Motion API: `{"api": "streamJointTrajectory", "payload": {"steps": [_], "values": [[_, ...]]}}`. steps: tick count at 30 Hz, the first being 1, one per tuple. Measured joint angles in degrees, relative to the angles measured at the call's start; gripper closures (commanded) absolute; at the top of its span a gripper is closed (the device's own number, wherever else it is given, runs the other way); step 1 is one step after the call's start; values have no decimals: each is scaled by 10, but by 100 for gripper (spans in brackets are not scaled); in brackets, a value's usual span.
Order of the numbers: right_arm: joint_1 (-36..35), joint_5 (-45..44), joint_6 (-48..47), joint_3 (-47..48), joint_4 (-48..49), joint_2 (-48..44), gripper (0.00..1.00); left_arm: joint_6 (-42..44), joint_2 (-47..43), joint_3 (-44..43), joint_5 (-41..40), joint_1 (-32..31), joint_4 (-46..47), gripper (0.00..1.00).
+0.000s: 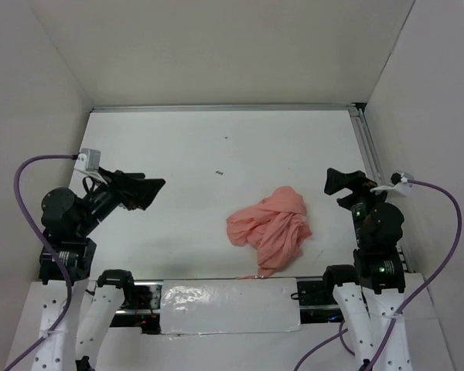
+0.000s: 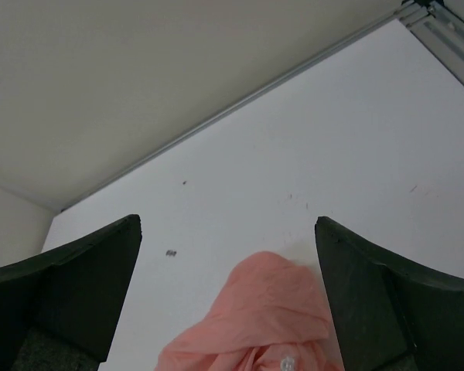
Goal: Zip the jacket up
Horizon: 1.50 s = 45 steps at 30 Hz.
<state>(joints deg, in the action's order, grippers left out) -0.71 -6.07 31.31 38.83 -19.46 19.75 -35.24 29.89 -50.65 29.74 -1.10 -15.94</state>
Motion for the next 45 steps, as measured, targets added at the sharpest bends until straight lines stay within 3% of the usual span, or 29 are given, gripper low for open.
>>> {"api": "streamJointTrajectory", "payload": {"steps": [8, 13, 19, 25, 27, 28, 30, 31, 37, 45], "values": [[0, 8, 23, 35, -85, 6, 0, -28, -100, 73, 66, 0, -25, 1], [0, 62, 21, 42, -117, 73, 0, -53, -171, 125, 70, 0, -16, 1], [-17, 111, 27, 14, -135, 147, 0, -54, -130, 96, 71, 0, -42, 1], [-153, 90, 69, -45, -113, 264, 1, -48, -24, 56, 70, 0, -76, 1], [-203, 67, 81, -47, -100, 319, 11, -42, 5, 56, 67, 0, -93, 1], [-224, 53, 85, -45, -90, 348, 43, -41, 15, 56, 66, 0, -101, 1], [-254, 23, 93, -34, -78, 401, 87, -40, 26, 56, 63, 0, -112, 1], [-265, 11, 94, -24, -75, 422, 100, -40, 28, 56, 61, 0, -117, 1], [-325, -60, 63, 151, -79, 442, 100, -40, 5, 56, 51, 0, -126, 1], [-383, 49, -46, 516, -36, 485, 97, -40, -8, 56, 46, 0, -129, 1]]}}
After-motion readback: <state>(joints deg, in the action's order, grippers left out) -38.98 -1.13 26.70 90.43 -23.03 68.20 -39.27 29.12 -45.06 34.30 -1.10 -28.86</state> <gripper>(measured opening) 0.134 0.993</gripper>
